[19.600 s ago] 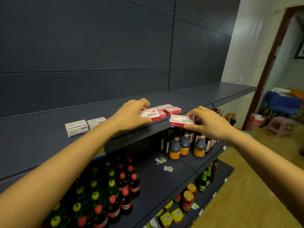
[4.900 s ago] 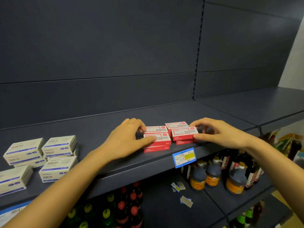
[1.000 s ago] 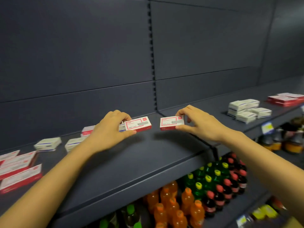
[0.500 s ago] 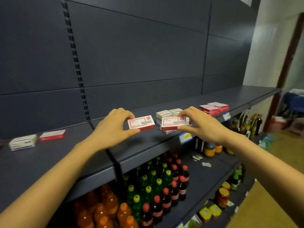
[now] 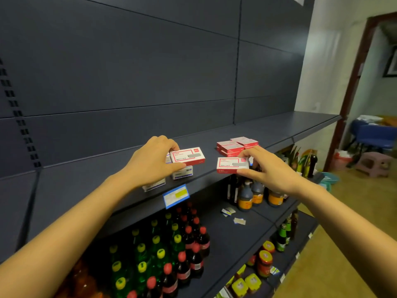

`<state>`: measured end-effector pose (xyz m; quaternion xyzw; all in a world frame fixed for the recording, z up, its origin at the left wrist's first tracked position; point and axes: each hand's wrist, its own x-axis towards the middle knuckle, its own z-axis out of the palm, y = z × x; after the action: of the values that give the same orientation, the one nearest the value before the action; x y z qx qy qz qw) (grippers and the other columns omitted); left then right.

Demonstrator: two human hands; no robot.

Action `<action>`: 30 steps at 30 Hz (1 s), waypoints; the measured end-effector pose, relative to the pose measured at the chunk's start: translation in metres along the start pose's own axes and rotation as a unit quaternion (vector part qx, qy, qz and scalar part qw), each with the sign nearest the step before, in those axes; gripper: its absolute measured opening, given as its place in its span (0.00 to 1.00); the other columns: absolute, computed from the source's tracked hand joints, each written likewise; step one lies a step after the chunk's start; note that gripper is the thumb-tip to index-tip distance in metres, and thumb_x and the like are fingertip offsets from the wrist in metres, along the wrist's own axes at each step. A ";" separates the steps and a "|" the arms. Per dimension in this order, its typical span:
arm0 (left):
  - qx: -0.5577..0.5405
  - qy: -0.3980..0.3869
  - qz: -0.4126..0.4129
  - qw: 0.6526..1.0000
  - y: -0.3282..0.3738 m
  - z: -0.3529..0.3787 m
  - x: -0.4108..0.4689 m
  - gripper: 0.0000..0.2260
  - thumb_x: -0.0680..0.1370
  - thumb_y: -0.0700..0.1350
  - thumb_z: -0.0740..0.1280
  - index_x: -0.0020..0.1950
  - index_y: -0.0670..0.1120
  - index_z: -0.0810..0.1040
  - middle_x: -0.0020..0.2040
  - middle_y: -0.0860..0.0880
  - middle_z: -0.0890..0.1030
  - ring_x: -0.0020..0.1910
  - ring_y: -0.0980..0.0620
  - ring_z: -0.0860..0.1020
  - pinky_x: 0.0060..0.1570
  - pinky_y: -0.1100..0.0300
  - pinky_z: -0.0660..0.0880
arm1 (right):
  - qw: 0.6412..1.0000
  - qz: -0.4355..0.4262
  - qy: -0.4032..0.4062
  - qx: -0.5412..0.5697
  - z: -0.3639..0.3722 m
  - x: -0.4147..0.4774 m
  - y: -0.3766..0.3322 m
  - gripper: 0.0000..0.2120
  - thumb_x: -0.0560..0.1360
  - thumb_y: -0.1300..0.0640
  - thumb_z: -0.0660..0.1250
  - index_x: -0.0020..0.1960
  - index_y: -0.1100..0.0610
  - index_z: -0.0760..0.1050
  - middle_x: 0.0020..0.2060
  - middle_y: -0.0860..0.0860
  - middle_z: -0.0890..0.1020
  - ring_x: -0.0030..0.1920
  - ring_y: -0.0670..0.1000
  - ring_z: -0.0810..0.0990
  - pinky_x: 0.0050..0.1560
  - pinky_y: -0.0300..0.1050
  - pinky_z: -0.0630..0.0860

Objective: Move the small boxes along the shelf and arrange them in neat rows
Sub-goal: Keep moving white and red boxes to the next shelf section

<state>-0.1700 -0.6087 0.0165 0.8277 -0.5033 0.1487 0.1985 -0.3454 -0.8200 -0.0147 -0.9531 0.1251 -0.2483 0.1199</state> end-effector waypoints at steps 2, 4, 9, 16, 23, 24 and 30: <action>-0.001 -0.006 0.007 1.000 0.009 0.013 0.022 0.18 0.72 0.53 0.69 0.58 0.48 0.72 0.58 0.48 0.75 0.53 0.55 0.69 0.49 0.56 0.70 | 1.000 0.006 -0.001 -0.004 -0.002 0.003 0.022 0.17 0.74 0.46 0.65 0.60 0.50 0.70 0.56 0.46 0.73 0.52 0.46 0.71 0.52 0.47 0.73; 0.000 -0.017 0.012 1.000 0.017 0.026 0.043 0.18 0.72 0.54 0.68 0.58 0.47 0.73 0.58 0.48 0.75 0.54 0.54 0.69 0.51 0.54 0.72 | 1.000 0.008 -0.004 -0.014 -0.005 0.010 0.045 0.17 0.74 0.46 0.64 0.61 0.50 0.70 0.56 0.46 0.73 0.52 0.45 0.71 0.53 0.46 0.73; 0.024 -0.035 0.011 0.999 0.026 0.054 0.100 0.20 0.72 0.57 0.67 0.57 0.48 0.73 0.57 0.48 0.74 0.55 0.51 0.71 0.52 0.49 0.74 | 1.000 0.015 -0.007 -0.021 -0.014 0.047 0.102 0.20 0.74 0.47 0.65 0.63 0.53 0.69 0.56 0.50 0.73 0.54 0.48 0.73 0.55 0.47 0.73; 0.021 -0.055 -0.002 0.998 0.036 0.081 0.181 0.19 0.72 0.56 0.67 0.57 0.47 0.73 0.56 0.49 0.75 0.49 0.55 0.69 0.49 0.54 0.73 | 1.000 0.002 -0.005 0.025 -0.027 0.102 0.171 0.15 0.73 0.48 0.66 0.58 0.49 0.71 0.52 0.46 0.73 0.50 0.46 0.73 0.50 0.41 0.72; 0.038 -0.089 -0.034 0.995 0.038 0.117 0.219 0.19 0.73 0.57 0.67 0.57 0.47 0.73 0.55 0.49 0.74 0.48 0.55 0.68 0.48 0.55 0.72 | 0.999 -0.026 -0.022 0.042 -0.014 0.146 0.218 0.15 0.74 0.48 0.66 0.59 0.48 0.71 0.52 0.45 0.71 0.52 0.46 0.71 0.51 0.42 0.70; 0.038 -0.092 -0.039 0.994 0.038 0.121 0.223 0.19 0.73 0.57 0.67 0.57 0.46 0.74 0.54 0.49 0.74 0.47 0.56 0.67 0.48 0.56 0.71 | 0.998 -0.033 -0.029 0.044 -0.011 0.153 0.223 0.15 0.74 0.47 0.66 0.59 0.48 0.71 0.52 0.45 0.71 0.52 0.46 0.71 0.51 0.43 0.70; 0.012 -0.109 -0.097 0.989 0.036 0.148 0.227 0.16 0.74 0.54 0.67 0.57 0.46 0.74 0.55 0.49 0.75 0.49 0.54 0.70 0.51 0.56 0.71 | 0.991 -0.075 -0.088 0.068 0.002 0.192 0.244 0.16 0.74 0.48 0.65 0.61 0.50 0.71 0.54 0.47 0.72 0.54 0.48 0.72 0.54 0.46 0.73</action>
<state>-0.0928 -0.8699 -0.0051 0.8862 -0.4375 0.0441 0.1459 -0.2262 -1.1066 -0.0023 -0.9674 0.0249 -0.1801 0.1764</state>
